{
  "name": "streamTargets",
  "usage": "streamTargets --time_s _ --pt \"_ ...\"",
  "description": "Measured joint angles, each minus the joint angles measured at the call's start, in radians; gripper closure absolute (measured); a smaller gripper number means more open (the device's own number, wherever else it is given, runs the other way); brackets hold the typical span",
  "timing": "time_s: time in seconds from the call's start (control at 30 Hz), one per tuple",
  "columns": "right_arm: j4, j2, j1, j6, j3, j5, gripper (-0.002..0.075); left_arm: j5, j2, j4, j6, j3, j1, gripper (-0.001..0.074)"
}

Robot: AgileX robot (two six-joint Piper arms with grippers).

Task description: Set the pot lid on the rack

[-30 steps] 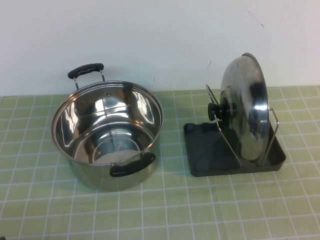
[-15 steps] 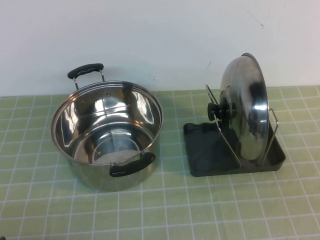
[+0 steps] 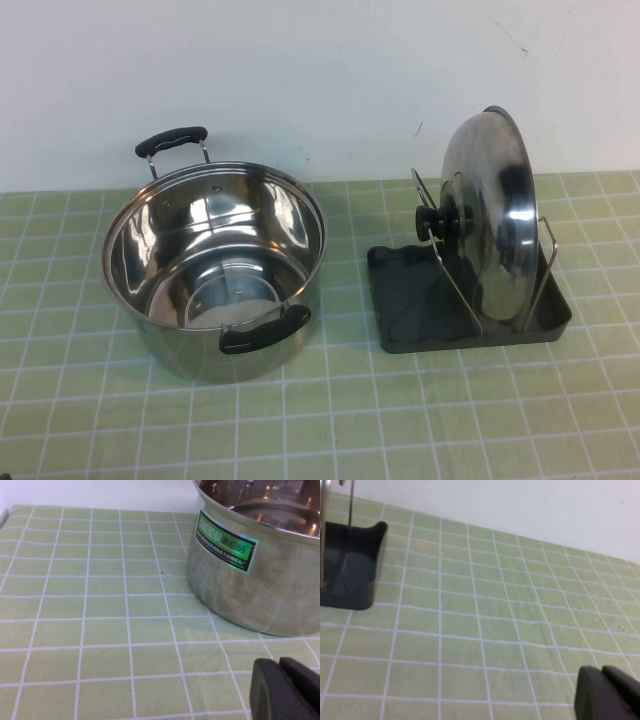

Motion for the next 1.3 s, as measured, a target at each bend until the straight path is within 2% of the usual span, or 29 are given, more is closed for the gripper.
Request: streamTargets --time_s 0.2,0.37,0.73,1.13,1.3 --pt "-0.002 -0.141 -0.052 0.01 0.085 -0.005 0.0727 0.002 0.0 0.0 0.0 0.0 0.0 0.0737" --pt "0.005 -0.152 -0.053 0.023 0.087 0.066 0.0727 0.002 -0.002 -0.001 0.0 0.0 0.0 0.0737" --pt "0.01 -0.152 -0.053 0.049 0.085 0.073 0.0727 0.002 -0.002 -0.001 0.0 0.0 0.0 0.0737" --pt "0.012 -0.152 0.056 0.141 0.085 0.075 0.0727 0.002 -0.002 -0.001 0.0 0.0 0.0 0.0737" --pt "0.013 -0.152 0.068 0.173 0.085 0.077 0.0727 0.002 -0.002 -0.001 0.0 0.0 0.0 0.0737"
